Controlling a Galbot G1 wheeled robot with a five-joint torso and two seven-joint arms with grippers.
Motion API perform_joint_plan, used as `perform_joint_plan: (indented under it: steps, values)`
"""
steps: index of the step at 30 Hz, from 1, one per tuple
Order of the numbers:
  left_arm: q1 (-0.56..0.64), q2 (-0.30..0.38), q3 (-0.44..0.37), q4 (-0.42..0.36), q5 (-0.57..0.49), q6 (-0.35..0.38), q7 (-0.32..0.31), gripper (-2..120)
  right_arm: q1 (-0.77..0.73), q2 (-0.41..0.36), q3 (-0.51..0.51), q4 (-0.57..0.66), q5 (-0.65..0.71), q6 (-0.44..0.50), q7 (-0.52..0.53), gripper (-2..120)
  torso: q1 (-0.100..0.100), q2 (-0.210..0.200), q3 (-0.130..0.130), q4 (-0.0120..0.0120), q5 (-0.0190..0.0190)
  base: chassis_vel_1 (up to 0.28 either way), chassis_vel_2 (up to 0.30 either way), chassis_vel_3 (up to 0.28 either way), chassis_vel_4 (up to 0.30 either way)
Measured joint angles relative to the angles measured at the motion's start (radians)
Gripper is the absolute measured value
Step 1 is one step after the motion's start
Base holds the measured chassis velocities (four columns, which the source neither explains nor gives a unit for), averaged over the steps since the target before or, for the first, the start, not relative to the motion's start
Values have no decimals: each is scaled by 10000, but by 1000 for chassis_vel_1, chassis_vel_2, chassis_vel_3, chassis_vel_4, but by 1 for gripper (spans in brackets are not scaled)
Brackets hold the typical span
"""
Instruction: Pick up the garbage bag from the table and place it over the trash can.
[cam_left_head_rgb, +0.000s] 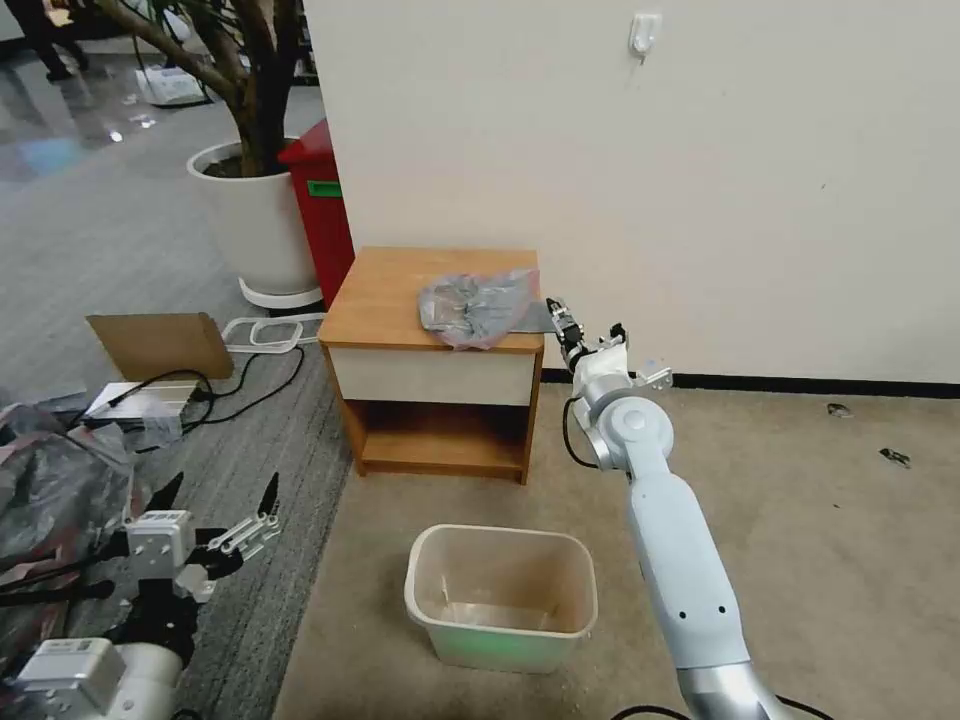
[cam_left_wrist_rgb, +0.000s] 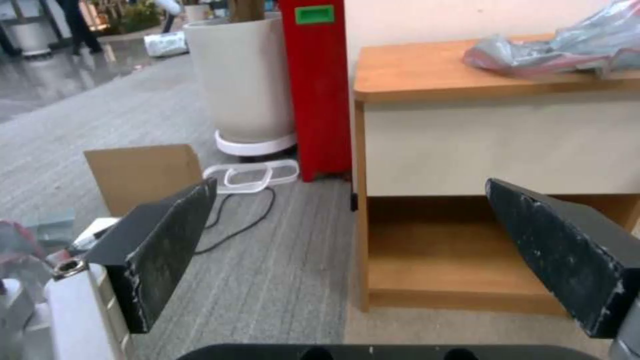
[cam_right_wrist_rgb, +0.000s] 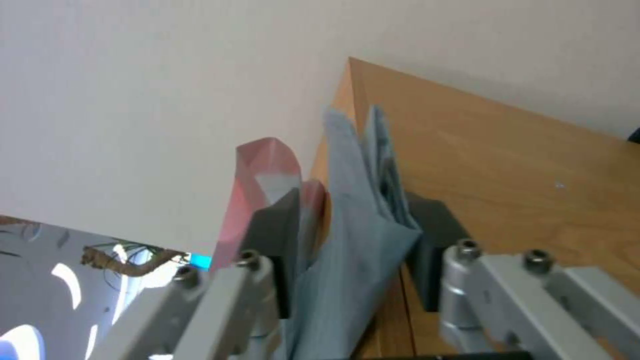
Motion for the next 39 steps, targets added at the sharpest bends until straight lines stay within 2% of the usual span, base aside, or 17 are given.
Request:
perform_joint_plan:
  steps: [1, 2, 10, 15, 18, 19, 27, 31, 37, 39]
  values:
    - [0, -4, 0, 1, 4, -1, 5, 100, 6, -1, -5, -3, 0, 1, -8, 30, 0, 0, 0, 0, -1, 0, 0, 0, 0]
    - [0, -4, 0, 1, 4, -1, 5, 100, 6, -1, -5, -3, 0, 1, -8, 30, 0, 0, 0, 0, -1, 0, 0, 0, 0]
    - [5, -36, -10, 2, 29, -9, 73, 100, 1, -81, 9, 74, 0, 15, -56, 0, -1, 0, 0, 1, 1, 0, 0, 0, 0]
    - [2, -48, -24, 2, 38, -26, 100, 100, -395, -449, -99, 976, 260, 25, 243, 0, -1, 0, 0, 1, 1, 0, 0, 0, 0]
    - [-36, -93, -23, 3, 47, -26, 109, 100, -1131, -923, -467, 2523, 1188, 125, 1031, 0, -1, 0, -1, -2, 0, 0, 0, 0, 0]
    - [-36, -93, -23, 3, 47, -26, 109, 100, -1131, -923, -467, 2523, 1188, 125, 1031, 0, -1, 0, -1, -2, 0, 0, 0, 0, 0]
    - [-119, -159, 2, 3, 206, -40, 178, 100, -3195, -1935, -1767, 5384, 2235, 720, 2488, 0, -1, 1, -2, -1, 0, 0, 0, 0, 0]
    - [-134, -172, 4, 4, 262, -45, 204, 100, -3790, -2282, -2327, 6346, 2609, 973, 3212, 0, -1, 1, -2, 1, -1, 0, 0, 0, 0]
    - [-155, -193, 17, 4, 268, -48, 228, 100, -4742, -2843, -3264, 6859, 2350, 941, 3590, 0, -1, 0, -1, 0, 1, 0, 0, 0, 0]
    - [-204, -250, 30, 4, 268, -42, 319, 100, -5434, -3103, -3455, 6963, 2048, 601, 3848, 0, -1, 0, -1, 0, 0, 0, 0, 0, 0]
